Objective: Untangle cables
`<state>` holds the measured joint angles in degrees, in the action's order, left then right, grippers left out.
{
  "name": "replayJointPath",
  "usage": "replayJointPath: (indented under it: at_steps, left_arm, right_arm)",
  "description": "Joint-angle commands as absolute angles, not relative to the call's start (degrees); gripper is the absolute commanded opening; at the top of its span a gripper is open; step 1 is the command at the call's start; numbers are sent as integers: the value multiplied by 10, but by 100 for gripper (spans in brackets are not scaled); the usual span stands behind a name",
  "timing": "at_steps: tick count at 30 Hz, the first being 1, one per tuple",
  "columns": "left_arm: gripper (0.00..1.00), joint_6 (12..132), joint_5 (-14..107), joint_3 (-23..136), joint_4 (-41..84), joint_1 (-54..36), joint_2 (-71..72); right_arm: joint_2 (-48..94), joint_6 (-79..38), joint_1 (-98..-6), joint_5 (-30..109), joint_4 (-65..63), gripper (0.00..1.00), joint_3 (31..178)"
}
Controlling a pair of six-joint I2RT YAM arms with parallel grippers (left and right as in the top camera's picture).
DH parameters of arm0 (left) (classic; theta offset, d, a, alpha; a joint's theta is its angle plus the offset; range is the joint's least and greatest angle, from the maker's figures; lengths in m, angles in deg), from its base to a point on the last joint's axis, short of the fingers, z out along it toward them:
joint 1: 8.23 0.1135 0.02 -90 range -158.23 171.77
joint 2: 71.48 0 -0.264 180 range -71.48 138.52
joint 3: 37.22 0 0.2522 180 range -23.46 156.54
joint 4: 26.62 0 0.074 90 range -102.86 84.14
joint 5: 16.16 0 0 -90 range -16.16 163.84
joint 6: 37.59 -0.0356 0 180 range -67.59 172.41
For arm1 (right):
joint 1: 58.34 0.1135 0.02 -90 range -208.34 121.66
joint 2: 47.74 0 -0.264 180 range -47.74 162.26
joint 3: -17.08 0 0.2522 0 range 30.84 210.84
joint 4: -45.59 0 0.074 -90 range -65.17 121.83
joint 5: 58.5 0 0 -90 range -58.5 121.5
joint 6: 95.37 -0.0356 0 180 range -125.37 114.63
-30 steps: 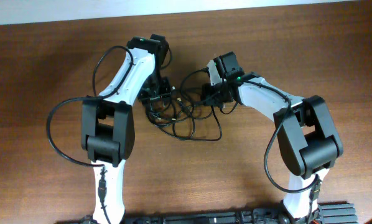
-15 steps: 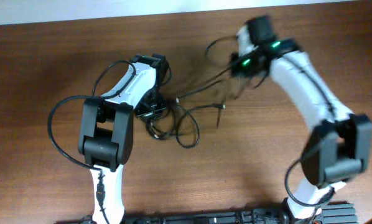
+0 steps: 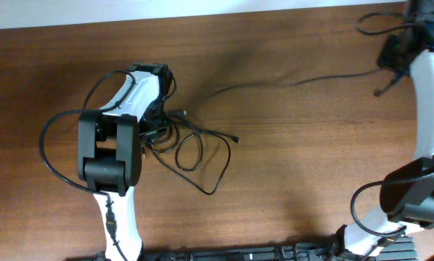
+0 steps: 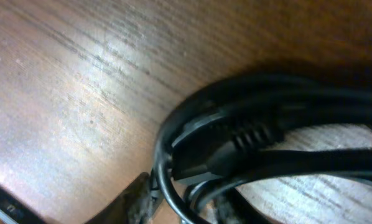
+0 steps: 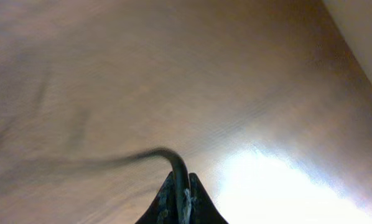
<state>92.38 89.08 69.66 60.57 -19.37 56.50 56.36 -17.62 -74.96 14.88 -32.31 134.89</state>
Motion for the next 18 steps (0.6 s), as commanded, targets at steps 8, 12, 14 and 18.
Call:
replayJointPath:
  at_steps: [8, 12, 14, 18]
  left_arm:
    - [31, 927, 852, 689, 563, -187, 600]
    - [42, 927, 852, 689, 558, -187, 600]
    - [53, 927, 852, 689, 553, -187, 600]
    - [58, 927, 852, 689, 553, -187, 600]
  right_arm:
    - [585, -58, -668, 384, -352, 72, 1357]
    - [624, -58, -635, 384, -333, 74, 1348]
    - [653, -67, -629, 384, -320, 79, 1333]
    - [692, -126, -630, 315, -293, 95, 1326]
